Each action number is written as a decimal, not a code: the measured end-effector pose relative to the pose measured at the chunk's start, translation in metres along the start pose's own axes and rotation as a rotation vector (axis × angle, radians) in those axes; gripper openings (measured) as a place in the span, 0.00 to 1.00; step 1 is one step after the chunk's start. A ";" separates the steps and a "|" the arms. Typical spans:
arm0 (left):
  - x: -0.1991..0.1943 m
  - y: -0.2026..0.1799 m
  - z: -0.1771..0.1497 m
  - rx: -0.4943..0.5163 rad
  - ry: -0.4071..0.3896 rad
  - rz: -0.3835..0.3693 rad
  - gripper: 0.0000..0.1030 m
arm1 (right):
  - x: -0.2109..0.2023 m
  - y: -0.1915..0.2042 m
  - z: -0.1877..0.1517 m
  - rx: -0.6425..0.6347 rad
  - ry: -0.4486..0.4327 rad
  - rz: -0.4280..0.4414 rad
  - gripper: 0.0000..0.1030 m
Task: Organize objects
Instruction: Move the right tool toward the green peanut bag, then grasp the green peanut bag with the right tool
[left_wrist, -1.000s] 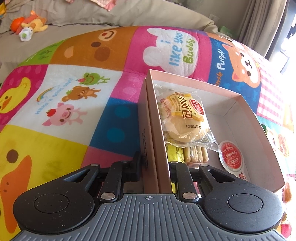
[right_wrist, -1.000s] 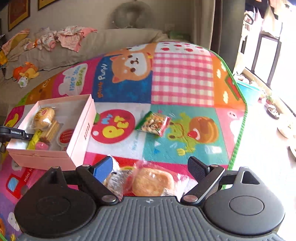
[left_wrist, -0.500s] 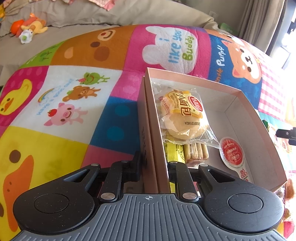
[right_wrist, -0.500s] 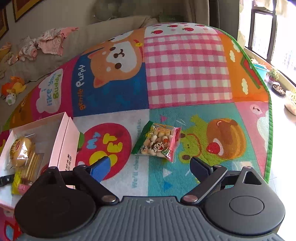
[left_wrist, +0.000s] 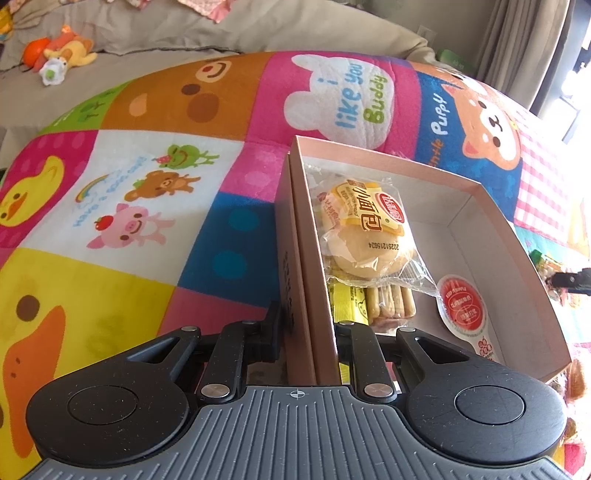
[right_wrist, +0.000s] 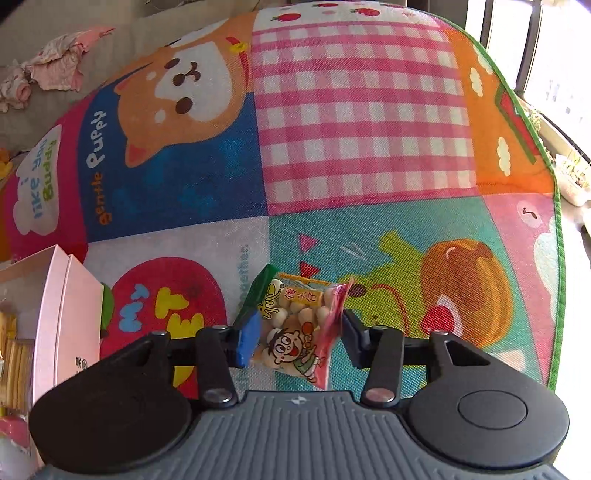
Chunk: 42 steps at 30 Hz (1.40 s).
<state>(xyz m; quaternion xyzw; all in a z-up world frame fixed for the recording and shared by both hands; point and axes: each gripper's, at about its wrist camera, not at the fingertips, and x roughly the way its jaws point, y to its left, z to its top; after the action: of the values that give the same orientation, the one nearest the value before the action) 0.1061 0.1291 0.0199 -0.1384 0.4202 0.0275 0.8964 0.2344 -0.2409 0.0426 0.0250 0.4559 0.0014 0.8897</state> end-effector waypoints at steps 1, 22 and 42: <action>0.000 0.000 0.000 -0.004 0.000 -0.002 0.19 | -0.012 -0.001 -0.007 -0.018 -0.008 0.015 0.31; 0.000 -0.003 0.001 0.000 0.004 0.018 0.19 | -0.046 0.001 -0.035 -0.004 0.002 0.064 0.85; -0.001 0.001 -0.001 -0.019 -0.007 -0.011 0.20 | -0.009 0.041 -0.027 -0.098 0.027 -0.098 0.67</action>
<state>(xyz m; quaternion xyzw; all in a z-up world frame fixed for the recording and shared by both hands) 0.1044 0.1300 0.0198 -0.1490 0.4162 0.0269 0.8966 0.2084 -0.1986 0.0361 -0.0408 0.4677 -0.0197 0.8827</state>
